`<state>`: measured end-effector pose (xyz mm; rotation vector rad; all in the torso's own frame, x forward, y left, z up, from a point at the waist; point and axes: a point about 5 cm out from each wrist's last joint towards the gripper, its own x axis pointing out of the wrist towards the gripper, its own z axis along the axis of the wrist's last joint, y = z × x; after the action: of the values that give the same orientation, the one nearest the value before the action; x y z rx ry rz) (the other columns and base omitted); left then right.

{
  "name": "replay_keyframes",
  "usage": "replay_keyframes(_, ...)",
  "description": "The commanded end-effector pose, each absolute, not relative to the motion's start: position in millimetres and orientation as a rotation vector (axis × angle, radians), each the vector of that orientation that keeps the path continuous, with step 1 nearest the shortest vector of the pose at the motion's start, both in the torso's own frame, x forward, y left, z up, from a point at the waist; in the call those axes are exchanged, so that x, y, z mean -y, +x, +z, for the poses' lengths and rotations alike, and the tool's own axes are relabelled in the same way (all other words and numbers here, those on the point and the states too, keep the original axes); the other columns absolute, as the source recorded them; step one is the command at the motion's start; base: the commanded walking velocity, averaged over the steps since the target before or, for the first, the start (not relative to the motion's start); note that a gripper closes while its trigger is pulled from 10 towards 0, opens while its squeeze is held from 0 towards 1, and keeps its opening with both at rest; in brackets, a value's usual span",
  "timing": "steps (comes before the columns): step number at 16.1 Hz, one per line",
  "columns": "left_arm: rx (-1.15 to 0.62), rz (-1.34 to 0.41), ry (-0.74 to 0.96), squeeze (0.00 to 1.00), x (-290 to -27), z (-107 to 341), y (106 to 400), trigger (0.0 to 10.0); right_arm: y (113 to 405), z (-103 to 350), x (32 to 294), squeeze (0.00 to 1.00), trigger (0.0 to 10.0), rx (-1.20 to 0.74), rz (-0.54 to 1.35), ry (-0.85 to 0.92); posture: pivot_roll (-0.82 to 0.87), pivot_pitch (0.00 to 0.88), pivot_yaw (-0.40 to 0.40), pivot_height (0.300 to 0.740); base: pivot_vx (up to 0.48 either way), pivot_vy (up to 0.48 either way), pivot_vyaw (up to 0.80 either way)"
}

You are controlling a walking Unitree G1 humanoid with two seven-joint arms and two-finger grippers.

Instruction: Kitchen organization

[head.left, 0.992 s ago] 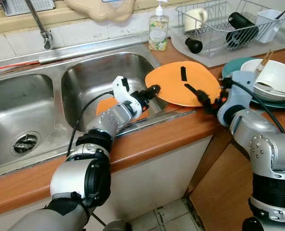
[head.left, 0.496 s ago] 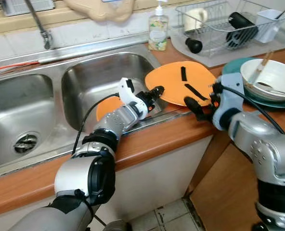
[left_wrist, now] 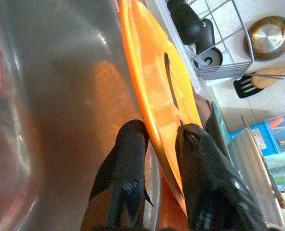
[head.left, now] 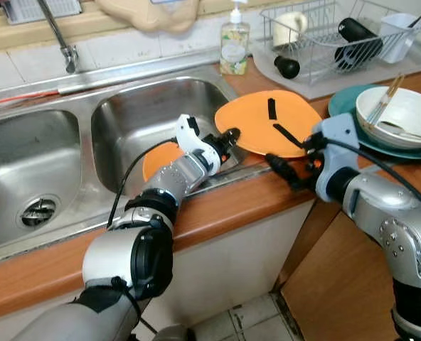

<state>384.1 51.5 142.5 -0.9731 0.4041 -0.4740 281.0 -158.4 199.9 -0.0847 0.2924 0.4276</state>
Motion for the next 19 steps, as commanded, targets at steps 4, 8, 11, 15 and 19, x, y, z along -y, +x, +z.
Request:
replay_keyframes(4, -0.393, -0.397, -1.004, 0.00, -58.7, 145.9, 389.0, 0.0, 273.7, 206.7, 154.5, 0.00, 10.0, -0.261, 0.494, -0.114, -0.11, 0.000, 0.120, 0.740, 0.000, 0.000, 0.00)
replay_keyframes(8, -0.362, -0.365, -1.045, 0.00, -68.5, 151.0, 393.1, 0.0, 273.3, 208.4, 153.0, 0.00, 10.0, -0.251, 0.510, -0.118, -0.11, 0.000, 0.117, 0.740, 0.000, 0.000, 0.00)
replay_keyframes(11, -0.320, -0.353, -1.107, 0.00, -80.2, 158.7, 397.2, 0.0, 273.8, 210.3, 150.2, 0.00, 10.0, -0.241, 0.523, -0.118, -0.10, 0.000, 0.113, 0.740, 0.000, 0.000, 0.00)
replay_keyframes(15, -0.218, -0.316, -1.187, 0.00, -112.4, 180.0, 405.7, 0.0, 275.4, 213.5, 142.8, 0.00, 10.0, -0.224, 0.555, -0.114, -0.09, 0.000, 0.106, 0.740, 0.000, 0.000, 0.00)
replay_keyframes(19, -0.129, -0.198, -1.154, 0.00, -157.0, 191.4, 407.6, 0.0, 277.0, 213.6, 139.9, 0.00, 10.0, -0.221, 0.567, -0.116, -0.08, 0.000, 0.096, 0.740, 0.000, 0.000, 0.00)
